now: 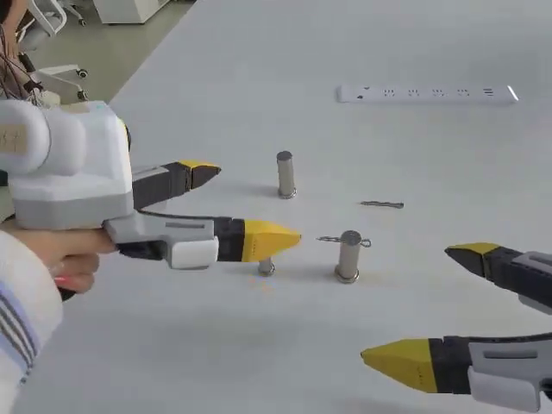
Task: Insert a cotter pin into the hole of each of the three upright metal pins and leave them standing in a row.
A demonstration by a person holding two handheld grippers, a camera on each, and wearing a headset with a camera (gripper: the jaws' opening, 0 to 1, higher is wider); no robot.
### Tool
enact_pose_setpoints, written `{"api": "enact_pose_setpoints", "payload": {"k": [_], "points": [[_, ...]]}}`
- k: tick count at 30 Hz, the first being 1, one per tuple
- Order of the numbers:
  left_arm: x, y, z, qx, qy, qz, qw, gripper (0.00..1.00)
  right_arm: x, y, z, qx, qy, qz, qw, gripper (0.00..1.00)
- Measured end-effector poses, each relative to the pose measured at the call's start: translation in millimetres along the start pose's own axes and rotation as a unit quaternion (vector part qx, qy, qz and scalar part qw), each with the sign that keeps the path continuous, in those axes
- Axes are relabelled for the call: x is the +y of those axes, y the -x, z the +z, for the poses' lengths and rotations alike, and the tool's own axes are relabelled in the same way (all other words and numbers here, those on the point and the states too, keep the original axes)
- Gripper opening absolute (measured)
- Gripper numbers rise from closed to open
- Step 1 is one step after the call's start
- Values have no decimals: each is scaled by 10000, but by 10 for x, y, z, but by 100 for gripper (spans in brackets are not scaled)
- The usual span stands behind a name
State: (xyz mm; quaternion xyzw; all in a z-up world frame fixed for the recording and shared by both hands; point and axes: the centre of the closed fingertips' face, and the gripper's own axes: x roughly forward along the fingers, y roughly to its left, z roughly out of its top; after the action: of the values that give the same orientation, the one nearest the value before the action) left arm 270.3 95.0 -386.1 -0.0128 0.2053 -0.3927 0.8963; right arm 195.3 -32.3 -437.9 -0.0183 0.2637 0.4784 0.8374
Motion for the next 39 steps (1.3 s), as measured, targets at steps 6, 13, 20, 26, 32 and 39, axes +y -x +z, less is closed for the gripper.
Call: {"api": "enact_pose_setpoints", "payload": {"k": [6,13,20,26,32,39], "points": [[235,-111,100,44,-93,318,9994,90,22,31,-32,2,-49,-3,10000,98],[427,-265,96,176,-147,551,9982,84,44,50,-61,-2,-101,-16,9999,96],[495,-423,10,454,-294,431,9976,77,59,71,-47,-23,-108,-42,9999,96],[563,-542,-49,616,-398,390,9965,70,56,79,-70,-1,-144,-91,9999,95],[620,-638,-145,860,-513,336,9944,66,76,73,-86,-1,-194,-95,9998,95],[745,-708,-125,849,-496,398,9944,57,57,45,-80,-30,-246,-118,9996,94]]}}
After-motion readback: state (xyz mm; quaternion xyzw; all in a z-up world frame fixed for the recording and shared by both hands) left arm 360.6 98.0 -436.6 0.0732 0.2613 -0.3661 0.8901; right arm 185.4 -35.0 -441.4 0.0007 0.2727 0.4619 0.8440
